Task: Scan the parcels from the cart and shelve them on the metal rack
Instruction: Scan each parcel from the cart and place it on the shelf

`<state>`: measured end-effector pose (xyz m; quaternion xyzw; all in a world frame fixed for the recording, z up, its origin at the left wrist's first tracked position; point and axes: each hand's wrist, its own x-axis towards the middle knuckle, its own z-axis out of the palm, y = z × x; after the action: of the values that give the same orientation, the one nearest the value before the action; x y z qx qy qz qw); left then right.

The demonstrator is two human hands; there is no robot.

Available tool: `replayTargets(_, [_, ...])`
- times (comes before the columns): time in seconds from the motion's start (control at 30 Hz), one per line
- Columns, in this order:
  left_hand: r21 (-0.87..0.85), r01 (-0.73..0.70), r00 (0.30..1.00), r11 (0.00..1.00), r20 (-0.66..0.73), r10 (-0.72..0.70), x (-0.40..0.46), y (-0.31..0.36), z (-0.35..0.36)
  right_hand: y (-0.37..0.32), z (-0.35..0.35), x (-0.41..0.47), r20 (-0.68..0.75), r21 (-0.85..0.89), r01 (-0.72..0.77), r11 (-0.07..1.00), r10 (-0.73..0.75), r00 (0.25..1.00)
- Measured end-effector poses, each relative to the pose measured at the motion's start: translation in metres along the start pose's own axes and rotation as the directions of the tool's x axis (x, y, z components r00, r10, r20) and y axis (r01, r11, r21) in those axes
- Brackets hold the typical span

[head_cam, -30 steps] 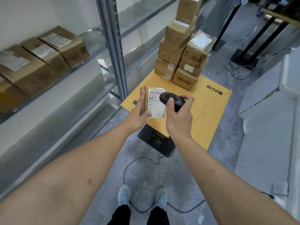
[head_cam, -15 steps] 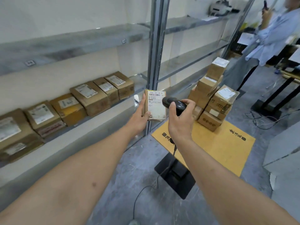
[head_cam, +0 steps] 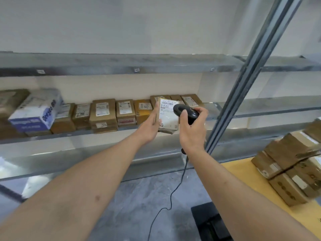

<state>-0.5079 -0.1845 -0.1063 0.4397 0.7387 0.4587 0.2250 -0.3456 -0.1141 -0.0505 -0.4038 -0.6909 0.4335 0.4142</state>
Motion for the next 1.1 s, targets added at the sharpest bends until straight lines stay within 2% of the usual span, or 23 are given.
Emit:
replayTargets(0.33, [0.022, 0.127, 0.974, 0.992, -0.193, -0.120, -0.033, -0.065, -0.132, -0.048, 0.125, -0.020, 0.184, 0.066, 0.068, 0.995, -0.080, 0.980])
replayTargets(0.7, [0.001, 0.316, 0.929, 0.949, -0.204, -0.310, -0.031, -0.169, -0.282, -0.078, 0.311, -0.054, 0.250, 0.030, 0.030, 0.999, -0.037, 0.968])
replayTargets(0.93, [-0.023, 0.347, 0.911, 0.938, -0.231, -0.342, -0.017, -0.227, -0.349, -0.084, 0.391, -0.053, 0.290, 0.003, -0.015, 1.000, 0.013, 0.957])
replayTargets(1.1, [0.014, 0.466, 0.845, 0.885, -0.303, -0.440, 0.005, -0.248, -0.375, -0.079, 0.437, -0.032, 0.325, -0.038, -0.024, 0.999, 0.035, 0.945])
